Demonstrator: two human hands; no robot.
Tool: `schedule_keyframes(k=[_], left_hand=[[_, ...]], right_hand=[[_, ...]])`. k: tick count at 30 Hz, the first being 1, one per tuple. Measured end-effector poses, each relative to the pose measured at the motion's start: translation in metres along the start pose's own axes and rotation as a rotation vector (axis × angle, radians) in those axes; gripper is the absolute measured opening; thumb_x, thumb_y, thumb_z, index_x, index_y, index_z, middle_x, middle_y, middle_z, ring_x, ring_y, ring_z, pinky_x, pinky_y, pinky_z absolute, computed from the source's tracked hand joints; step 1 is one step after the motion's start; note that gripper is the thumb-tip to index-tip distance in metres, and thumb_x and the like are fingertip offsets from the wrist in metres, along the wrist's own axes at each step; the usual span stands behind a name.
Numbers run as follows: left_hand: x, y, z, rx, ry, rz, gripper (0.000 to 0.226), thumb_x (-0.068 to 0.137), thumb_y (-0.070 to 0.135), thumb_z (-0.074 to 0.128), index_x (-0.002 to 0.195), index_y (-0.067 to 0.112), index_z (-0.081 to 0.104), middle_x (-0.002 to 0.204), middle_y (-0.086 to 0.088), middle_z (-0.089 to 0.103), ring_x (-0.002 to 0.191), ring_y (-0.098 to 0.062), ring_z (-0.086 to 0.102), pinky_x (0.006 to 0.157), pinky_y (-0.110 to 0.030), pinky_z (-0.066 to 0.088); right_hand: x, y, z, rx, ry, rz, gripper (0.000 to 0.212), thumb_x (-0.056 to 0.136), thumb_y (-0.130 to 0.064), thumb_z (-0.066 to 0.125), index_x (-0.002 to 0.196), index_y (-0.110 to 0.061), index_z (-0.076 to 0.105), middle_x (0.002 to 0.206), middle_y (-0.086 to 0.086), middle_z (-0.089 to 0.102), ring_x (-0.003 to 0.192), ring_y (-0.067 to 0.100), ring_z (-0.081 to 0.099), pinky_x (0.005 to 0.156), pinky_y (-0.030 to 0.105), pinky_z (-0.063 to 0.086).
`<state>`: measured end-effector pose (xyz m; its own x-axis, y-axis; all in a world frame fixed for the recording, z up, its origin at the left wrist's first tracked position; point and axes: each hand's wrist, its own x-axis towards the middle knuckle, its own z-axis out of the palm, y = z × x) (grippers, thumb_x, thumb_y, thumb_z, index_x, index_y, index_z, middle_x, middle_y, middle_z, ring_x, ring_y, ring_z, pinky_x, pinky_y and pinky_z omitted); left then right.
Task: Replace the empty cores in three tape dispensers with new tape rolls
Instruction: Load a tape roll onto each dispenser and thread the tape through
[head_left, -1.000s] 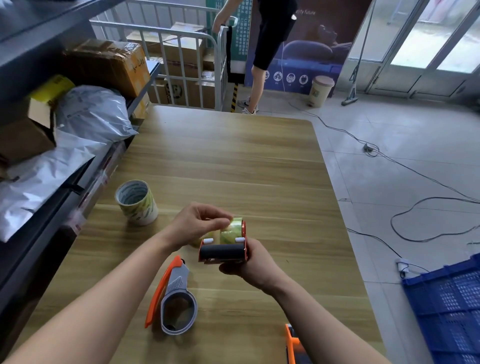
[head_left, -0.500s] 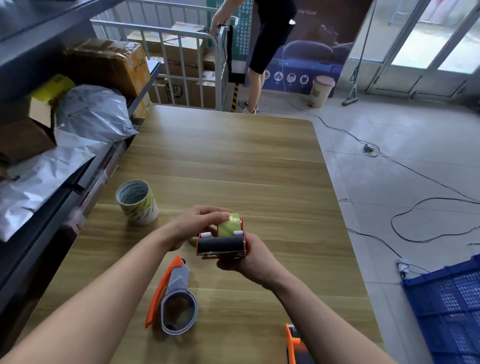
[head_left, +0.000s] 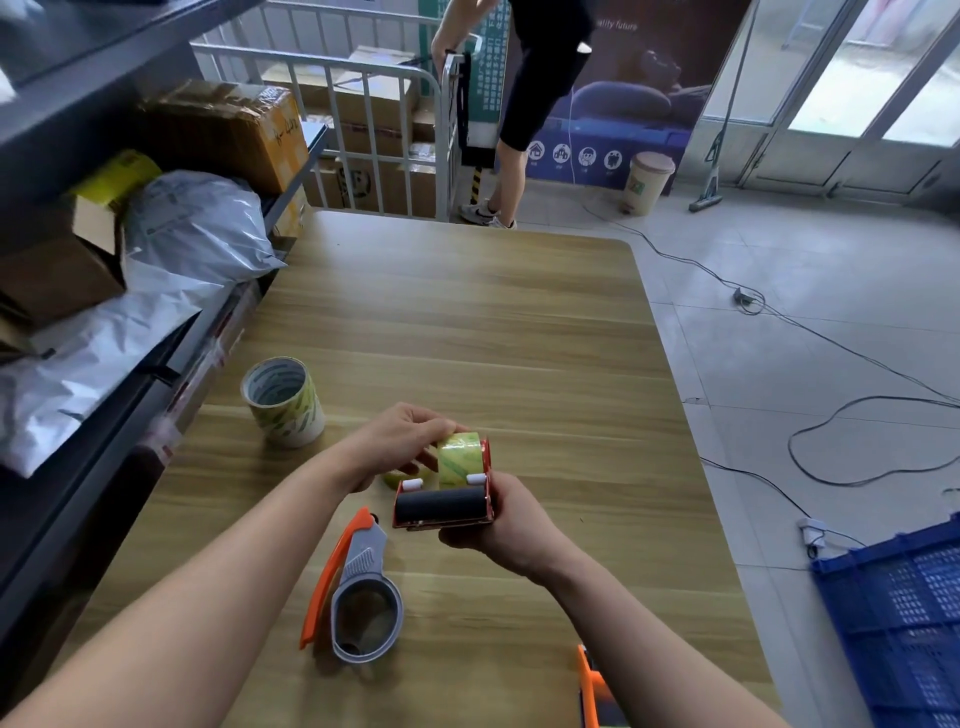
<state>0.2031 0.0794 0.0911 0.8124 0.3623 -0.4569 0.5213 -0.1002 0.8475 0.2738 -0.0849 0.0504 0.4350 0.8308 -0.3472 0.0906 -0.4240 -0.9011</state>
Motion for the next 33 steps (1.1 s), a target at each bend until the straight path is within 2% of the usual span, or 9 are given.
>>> schedule_keyframes(k=[6,9,12,16,18,23,28,30,33], left_hand=[[-0.005,0.003,0.002,0.027,-0.081,0.106,0.024,0.089,0.028,0.062,0.110,0.018,0.066,0.095,0.000,0.069,0.082,-0.011,0.063,0.075,-0.023,0.053],[-0.008,-0.001,-0.007,-0.024,-0.087,0.241,0.051,0.062,0.029,0.083,0.108,0.018,0.066,0.108,-0.007,0.067,0.095,-0.022,0.066,0.083,-0.033,0.056],[-0.007,-0.006,-0.011,-0.098,-0.064,0.300,0.055,0.056,0.031,0.083,0.107,0.017,0.067,0.112,-0.008,0.066,0.100,-0.026,0.066,0.085,-0.039,0.056],[-0.005,-0.007,-0.018,-0.153,-0.169,0.170,0.050,0.071,0.034,0.073,0.118,0.023,0.061,0.115,-0.004,0.067,0.105,-0.019,0.065,0.087,-0.028,0.052],[-0.007,-0.008,-0.021,-0.154,-0.219,0.151,0.056,0.065,0.039,0.079,0.116,0.024,0.063,0.111,-0.006,0.070,0.103,-0.019,0.066,0.083,-0.025,0.053],[-0.009,-0.006,-0.026,-0.075,-0.134,0.215,0.067,0.054,0.038,0.082,0.116,0.022,0.064,0.114,-0.002,0.068,0.107,-0.015,0.064,0.087,-0.030,0.053],[-0.009,-0.001,-0.025,-0.027,-0.053,0.184,0.045,0.071,0.043,0.075,0.105,0.014,0.069,0.104,-0.007,0.070,0.094,-0.017,0.065,0.086,-0.032,0.051],[-0.005,0.002,-0.023,-0.012,0.014,0.161,0.027,0.086,0.031,0.066,0.098,0.006,0.069,0.091,-0.012,0.069,0.084,-0.021,0.063,0.080,-0.035,0.050],[0.000,0.006,-0.019,0.021,0.087,0.126,0.011,0.086,0.017,0.066,0.083,0.007,0.070,0.077,-0.007,0.066,0.075,-0.020,0.060,0.074,-0.035,0.051]], right_hand=[[0.000,-0.003,0.000,-0.019,0.018,-0.020,0.040,0.074,-0.004,0.078,0.107,-0.014,0.059,0.110,0.005,0.066,0.104,0.018,0.063,0.089,0.035,0.056],[0.001,-0.005,0.001,0.001,0.041,-0.044,0.045,0.073,-0.005,0.078,0.114,-0.013,0.062,0.110,0.004,0.068,0.104,0.017,0.064,0.090,0.038,0.056],[0.003,-0.008,0.003,-0.037,0.053,-0.064,0.045,0.074,-0.008,0.079,0.115,-0.012,0.062,0.111,0.004,0.068,0.104,0.016,0.064,0.089,0.037,0.056],[0.001,-0.012,0.005,-0.130,0.103,-0.129,0.026,0.078,-0.008,0.074,0.103,-0.010,0.064,0.103,-0.001,0.067,0.096,0.012,0.064,0.085,0.026,0.055],[-0.001,-0.014,0.005,-0.155,0.118,-0.181,0.024,0.079,-0.007,0.073,0.102,-0.009,0.066,0.101,-0.001,0.067,0.094,0.011,0.064,0.083,0.022,0.054],[-0.002,-0.015,0.011,-0.181,0.169,-0.277,0.034,0.077,-0.014,0.075,0.110,-0.012,0.069,0.115,0.006,0.068,0.107,0.018,0.064,0.093,0.036,0.053],[0.000,-0.012,0.013,-0.208,0.160,-0.268,0.032,0.075,-0.016,0.073,0.106,-0.011,0.070,0.111,0.005,0.069,0.104,0.018,0.065,0.092,0.039,0.054],[0.000,-0.012,0.015,-0.221,0.139,-0.256,0.031,0.076,-0.014,0.073,0.106,-0.009,0.069,0.112,0.006,0.069,0.104,0.018,0.064,0.093,0.038,0.053],[-0.002,-0.013,0.017,-0.222,0.117,-0.249,0.028,0.077,-0.007,0.074,0.105,-0.007,0.069,0.111,0.008,0.068,0.102,0.020,0.065,0.092,0.037,0.054]])
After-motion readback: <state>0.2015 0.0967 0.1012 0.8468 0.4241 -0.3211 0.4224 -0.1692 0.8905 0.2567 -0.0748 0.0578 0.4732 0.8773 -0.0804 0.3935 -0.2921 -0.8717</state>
